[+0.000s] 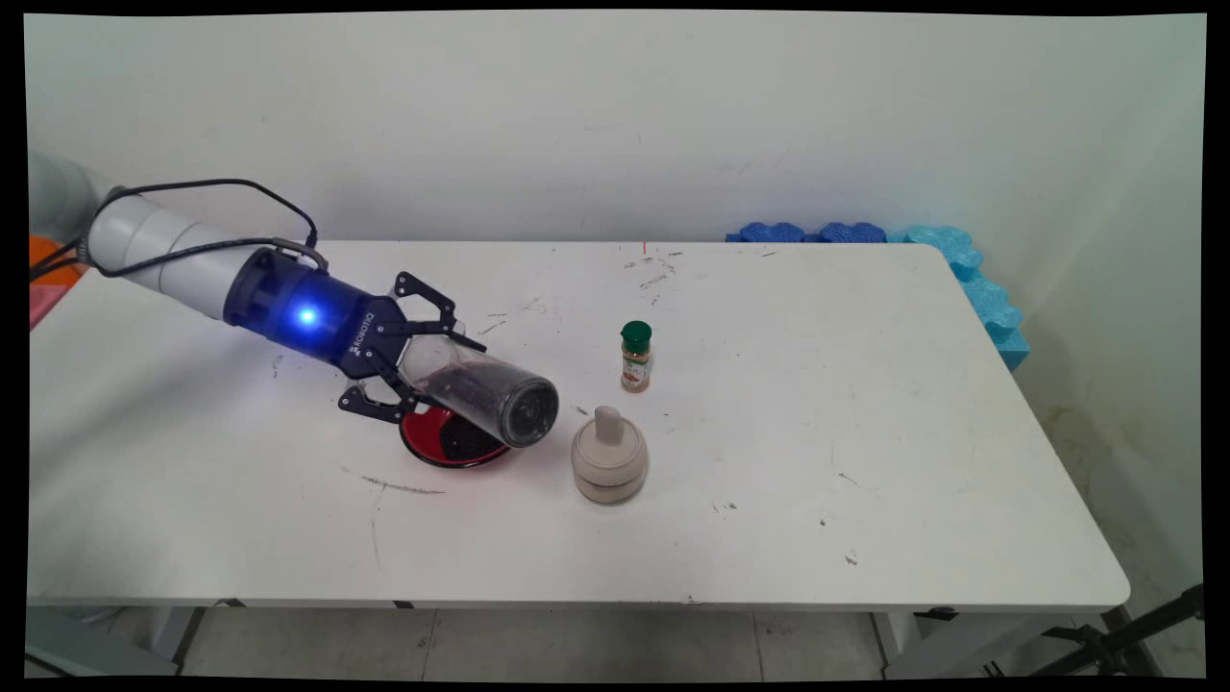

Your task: Pour the black seasoning powder in the red bowl

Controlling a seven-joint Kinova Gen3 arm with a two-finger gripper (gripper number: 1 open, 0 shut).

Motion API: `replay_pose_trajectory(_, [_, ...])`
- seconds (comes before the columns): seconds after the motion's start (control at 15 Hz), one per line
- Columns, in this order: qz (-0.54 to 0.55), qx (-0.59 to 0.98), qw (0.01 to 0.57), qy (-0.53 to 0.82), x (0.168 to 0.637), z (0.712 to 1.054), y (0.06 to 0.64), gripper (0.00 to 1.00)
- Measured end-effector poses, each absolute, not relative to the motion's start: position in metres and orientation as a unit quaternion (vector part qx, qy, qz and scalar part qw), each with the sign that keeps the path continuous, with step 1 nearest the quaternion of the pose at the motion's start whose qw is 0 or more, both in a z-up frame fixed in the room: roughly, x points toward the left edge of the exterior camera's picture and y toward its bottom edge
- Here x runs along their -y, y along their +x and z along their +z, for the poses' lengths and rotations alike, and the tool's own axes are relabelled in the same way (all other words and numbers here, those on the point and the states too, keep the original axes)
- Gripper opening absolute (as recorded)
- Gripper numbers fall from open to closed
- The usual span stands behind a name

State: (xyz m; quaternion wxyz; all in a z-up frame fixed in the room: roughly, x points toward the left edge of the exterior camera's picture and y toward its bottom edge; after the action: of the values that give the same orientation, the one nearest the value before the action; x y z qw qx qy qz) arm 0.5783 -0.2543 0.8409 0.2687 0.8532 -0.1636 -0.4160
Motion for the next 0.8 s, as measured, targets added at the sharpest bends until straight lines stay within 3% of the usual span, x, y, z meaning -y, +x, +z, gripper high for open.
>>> replay_pose_trajectory(0.8, [-0.437,0.142,0.261,0.849,0.2560,0.8370,0.5751,0.00])
